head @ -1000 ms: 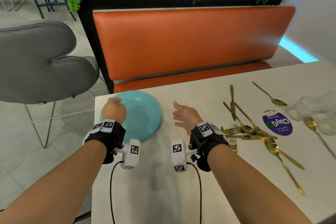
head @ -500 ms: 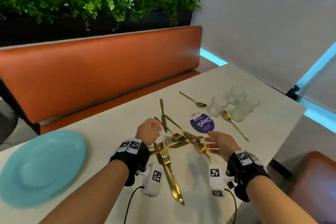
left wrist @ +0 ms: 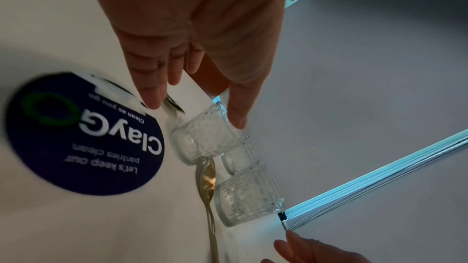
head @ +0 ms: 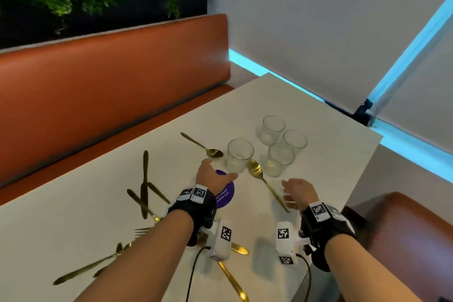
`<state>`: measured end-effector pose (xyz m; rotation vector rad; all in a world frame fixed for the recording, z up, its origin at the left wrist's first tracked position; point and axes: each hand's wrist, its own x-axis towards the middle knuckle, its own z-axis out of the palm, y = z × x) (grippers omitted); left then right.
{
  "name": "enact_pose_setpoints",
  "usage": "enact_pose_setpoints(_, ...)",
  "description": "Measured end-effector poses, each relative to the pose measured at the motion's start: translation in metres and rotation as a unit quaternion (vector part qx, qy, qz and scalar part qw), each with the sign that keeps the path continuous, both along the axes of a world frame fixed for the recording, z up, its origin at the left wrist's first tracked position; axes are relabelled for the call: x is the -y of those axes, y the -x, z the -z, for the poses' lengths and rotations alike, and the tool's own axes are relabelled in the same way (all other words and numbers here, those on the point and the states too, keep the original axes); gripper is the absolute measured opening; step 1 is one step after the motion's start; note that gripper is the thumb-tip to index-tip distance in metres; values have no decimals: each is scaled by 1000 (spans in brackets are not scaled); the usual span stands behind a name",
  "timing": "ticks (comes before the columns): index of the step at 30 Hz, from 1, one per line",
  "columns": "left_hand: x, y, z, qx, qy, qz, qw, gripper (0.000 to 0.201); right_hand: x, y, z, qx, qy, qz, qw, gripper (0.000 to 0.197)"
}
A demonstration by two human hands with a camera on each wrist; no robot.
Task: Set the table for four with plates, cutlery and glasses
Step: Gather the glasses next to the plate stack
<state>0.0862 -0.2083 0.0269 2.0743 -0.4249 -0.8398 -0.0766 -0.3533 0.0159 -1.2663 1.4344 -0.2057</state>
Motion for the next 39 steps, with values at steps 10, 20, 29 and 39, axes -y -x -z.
enact_pose_setpoints(10,69,-2,24,17,-3,-20,1000,96,49,-3,37,-12,31,33,999,61)
enact_pose_setpoints(20,83,-4,35,82,-17,0,996,72,58,-10,51,-36,53,-33,997,78)
enact_pose_setpoints(29,68,-11,40,95,-5,-26,995,70,45,-29,52,-26,190,-33,981,91)
enact_pose_setpoints(39,45,-12,32,86,11,-26,996,77,49,-46,56,-32,217,-1,976,85)
